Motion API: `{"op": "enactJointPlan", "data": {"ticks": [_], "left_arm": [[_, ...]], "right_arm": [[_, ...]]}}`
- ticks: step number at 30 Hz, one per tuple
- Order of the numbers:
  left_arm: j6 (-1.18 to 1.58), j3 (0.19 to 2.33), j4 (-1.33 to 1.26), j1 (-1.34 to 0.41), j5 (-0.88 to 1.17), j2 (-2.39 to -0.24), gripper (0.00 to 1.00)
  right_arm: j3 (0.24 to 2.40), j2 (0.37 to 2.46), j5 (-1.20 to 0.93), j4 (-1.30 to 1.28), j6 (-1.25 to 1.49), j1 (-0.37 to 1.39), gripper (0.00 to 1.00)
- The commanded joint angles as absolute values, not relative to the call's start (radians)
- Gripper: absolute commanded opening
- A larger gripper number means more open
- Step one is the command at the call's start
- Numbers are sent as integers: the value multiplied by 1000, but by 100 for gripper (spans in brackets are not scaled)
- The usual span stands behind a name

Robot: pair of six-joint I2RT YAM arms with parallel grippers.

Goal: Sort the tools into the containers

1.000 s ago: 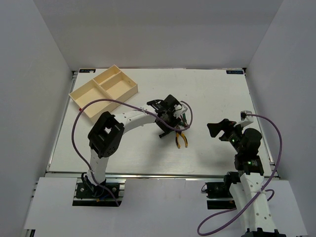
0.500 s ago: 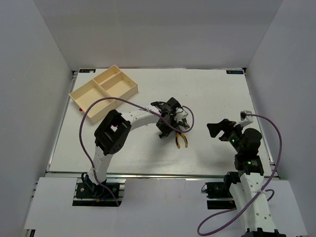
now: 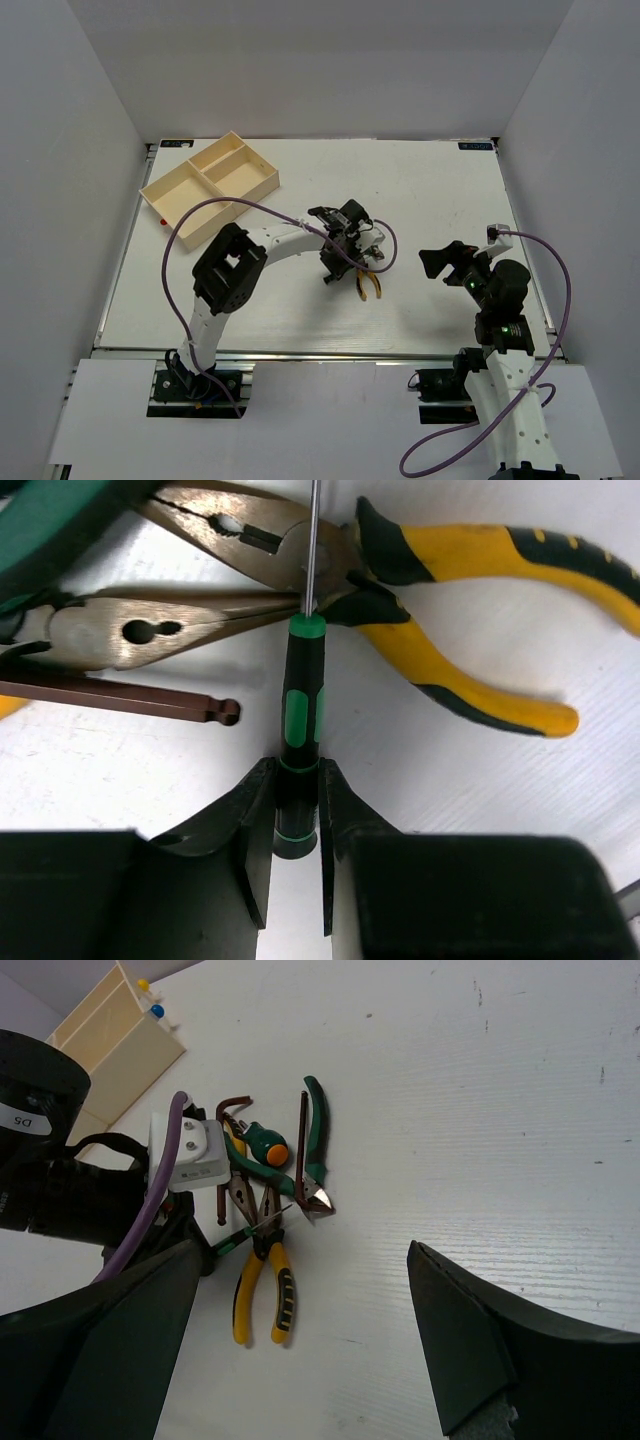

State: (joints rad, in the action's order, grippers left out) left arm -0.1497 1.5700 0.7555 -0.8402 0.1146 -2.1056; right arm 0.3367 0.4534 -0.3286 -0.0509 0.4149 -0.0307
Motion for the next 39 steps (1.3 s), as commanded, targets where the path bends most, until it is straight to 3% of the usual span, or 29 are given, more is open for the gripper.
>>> {"op": "enactJointPlan", "data": {"ticks": [1,17,24,39], "left_arm": [[-167,1582,802,-870,176,-2068,0],[-158,1473,732,-825,-106,-1754,0],[-198,1450,592,-727,-250,-1628,0],[-406,1748,525,-433,-270,-1791,0]], "right_arm": [[334,454,-337,-17,408,-28,89],[350,474,-336,-35,403,-28,89],[380,549,-389,-61,393,-28,89],[391,637,-414,-109,376,44,89]]}}
